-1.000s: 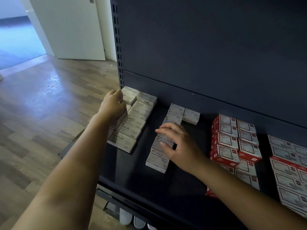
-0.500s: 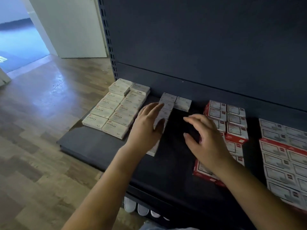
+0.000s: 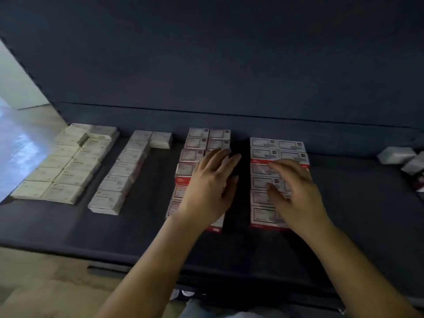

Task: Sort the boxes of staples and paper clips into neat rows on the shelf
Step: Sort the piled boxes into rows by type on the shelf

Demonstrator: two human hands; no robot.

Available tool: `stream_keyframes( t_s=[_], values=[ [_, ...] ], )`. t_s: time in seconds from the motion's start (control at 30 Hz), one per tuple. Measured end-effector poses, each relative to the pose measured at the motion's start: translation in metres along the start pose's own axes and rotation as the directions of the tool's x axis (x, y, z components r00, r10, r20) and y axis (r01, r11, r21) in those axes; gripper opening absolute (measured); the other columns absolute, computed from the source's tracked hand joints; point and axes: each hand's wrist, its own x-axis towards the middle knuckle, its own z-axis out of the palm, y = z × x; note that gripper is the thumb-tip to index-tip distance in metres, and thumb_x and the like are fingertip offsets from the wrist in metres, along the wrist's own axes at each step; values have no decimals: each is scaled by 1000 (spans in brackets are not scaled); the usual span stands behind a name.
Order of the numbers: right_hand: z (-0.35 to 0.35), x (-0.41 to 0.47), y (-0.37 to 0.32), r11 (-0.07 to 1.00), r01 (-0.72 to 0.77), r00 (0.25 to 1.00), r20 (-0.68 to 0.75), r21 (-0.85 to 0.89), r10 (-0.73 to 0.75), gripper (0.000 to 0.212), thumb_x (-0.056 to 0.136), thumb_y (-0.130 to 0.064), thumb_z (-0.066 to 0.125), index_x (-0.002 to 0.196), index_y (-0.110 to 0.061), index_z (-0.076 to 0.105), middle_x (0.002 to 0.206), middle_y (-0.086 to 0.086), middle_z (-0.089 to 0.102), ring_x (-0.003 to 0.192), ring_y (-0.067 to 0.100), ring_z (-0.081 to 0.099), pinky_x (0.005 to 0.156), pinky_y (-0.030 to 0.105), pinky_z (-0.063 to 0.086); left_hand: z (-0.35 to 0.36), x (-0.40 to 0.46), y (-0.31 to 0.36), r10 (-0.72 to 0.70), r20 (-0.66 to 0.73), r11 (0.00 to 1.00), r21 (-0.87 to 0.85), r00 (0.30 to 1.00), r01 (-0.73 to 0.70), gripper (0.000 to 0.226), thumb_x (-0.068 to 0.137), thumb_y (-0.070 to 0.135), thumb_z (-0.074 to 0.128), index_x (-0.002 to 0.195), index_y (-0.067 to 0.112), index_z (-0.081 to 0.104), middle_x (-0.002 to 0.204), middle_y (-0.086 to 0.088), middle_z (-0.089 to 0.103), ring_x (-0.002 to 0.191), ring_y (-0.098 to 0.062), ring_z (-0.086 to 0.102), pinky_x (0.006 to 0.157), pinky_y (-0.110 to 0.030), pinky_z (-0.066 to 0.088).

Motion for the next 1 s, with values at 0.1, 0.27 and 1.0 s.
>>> stream_keyframes(
  t_s=[0.1,0.27,1.0],
  values=[
    [-29,-19,38,996,-88,996,-31,-10,88,44,77,1,69,119,-6,60,119,0,51,113,21,46,94,25,37,30,10,39,48,11,999,-8,999,-48,44,86,23,45,126,8,54,128,-15,55,123,-35,45,100,-46,40],
    [-76,-49,100,980,-169,981,-109,-109,158,41,69,8,73,108,1,65,107,20,60,96,40,58,85,36,42,79,23,97,108,115,993,-56,987,-102,43,87,25,44,128,11,51,129,-10,53,125,-29,43,101,-47,41],
    [-205,-42,249,668,-744,668,-9,-32,744,74,90,-27,54,147,-41,8,103,6,58,91,25,57,72,31,45,217,67,199,16,350,1000,-16,937,-11,44,94,21,50,138,17,43,145,-4,37,135,-21,29,110,-36,24]
  ],
)
